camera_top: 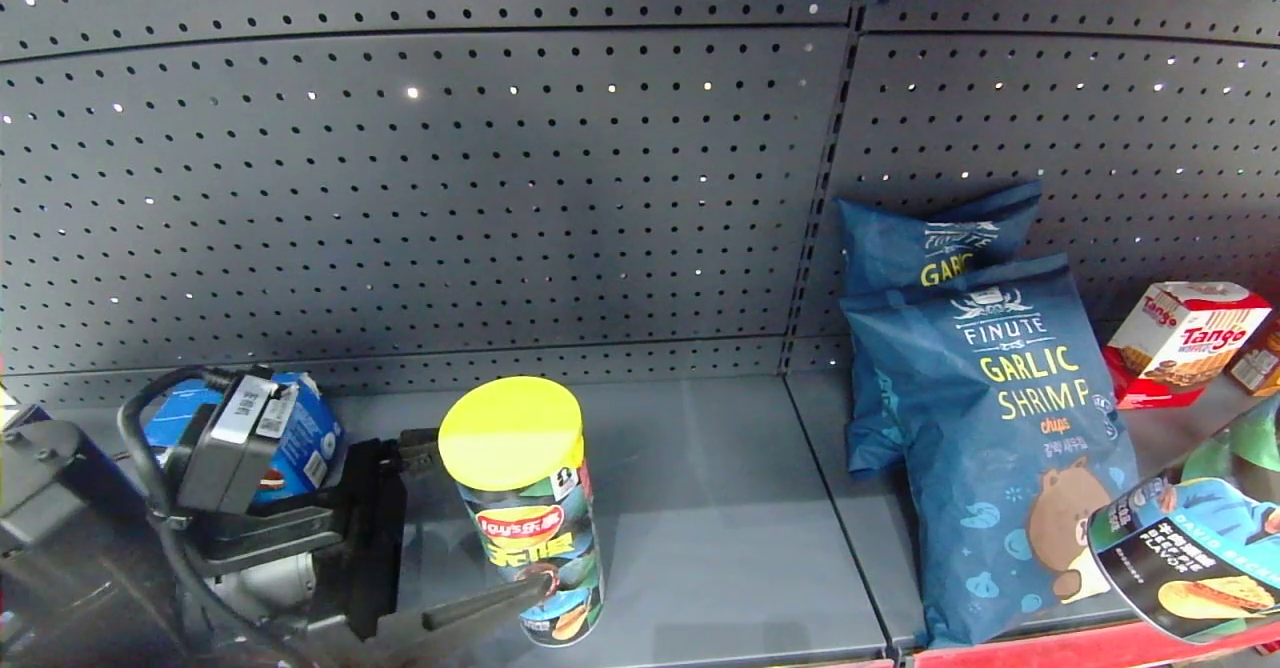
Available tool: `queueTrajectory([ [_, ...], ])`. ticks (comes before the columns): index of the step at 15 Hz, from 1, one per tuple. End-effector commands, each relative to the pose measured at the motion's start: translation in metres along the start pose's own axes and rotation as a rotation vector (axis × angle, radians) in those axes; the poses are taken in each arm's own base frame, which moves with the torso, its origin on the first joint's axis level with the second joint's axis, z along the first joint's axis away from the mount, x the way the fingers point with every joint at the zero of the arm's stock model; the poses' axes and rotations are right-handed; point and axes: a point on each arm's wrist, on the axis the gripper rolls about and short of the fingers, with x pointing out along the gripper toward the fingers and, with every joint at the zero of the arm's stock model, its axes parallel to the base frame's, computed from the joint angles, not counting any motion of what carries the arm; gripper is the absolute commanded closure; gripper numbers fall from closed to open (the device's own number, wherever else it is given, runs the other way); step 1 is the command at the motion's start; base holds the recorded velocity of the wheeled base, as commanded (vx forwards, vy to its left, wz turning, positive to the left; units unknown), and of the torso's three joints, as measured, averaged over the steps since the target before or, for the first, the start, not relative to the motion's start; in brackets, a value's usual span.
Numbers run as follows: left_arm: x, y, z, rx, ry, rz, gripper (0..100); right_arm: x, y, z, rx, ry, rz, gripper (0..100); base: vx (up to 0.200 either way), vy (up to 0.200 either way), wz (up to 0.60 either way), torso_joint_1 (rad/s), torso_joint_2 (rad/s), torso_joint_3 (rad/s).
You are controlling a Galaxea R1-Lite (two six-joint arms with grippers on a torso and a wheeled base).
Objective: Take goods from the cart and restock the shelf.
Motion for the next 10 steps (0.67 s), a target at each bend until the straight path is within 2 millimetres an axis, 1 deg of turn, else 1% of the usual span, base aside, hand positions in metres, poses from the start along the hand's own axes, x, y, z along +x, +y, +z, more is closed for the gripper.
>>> queueTrajectory([
  [1,-0.011,-0.014,0.006,0.020,-0.017,0.001,0,-0.001,0.000,0.000,-0.001,-0.004,0.000,100,0.000,0.000,0.00,0.000,0.00,0.000],
  [3,-0.020,-0.022,0.006,0.017,-0.014,0.015,0,-0.002,0.000,0.000,-0.002,-0.007,0.000,100,0.000,0.000,0.00,0.000,0.00,0.000],
  [5,-0.034,-0.033,0.006,0.024,-0.017,0.042,0,-0.002,0.000,0.000,-0.002,-0.008,-0.001,100,0.000,0.000,0.00,0.000,0.00,0.000],
  [10,-0.046,-0.036,0.008,0.011,-0.005,0.100,0,-0.004,0.001,0.000,-0.003,-0.014,-0.002,100,0.000,0.000,0.00,0.000,0.00,0.000],
])
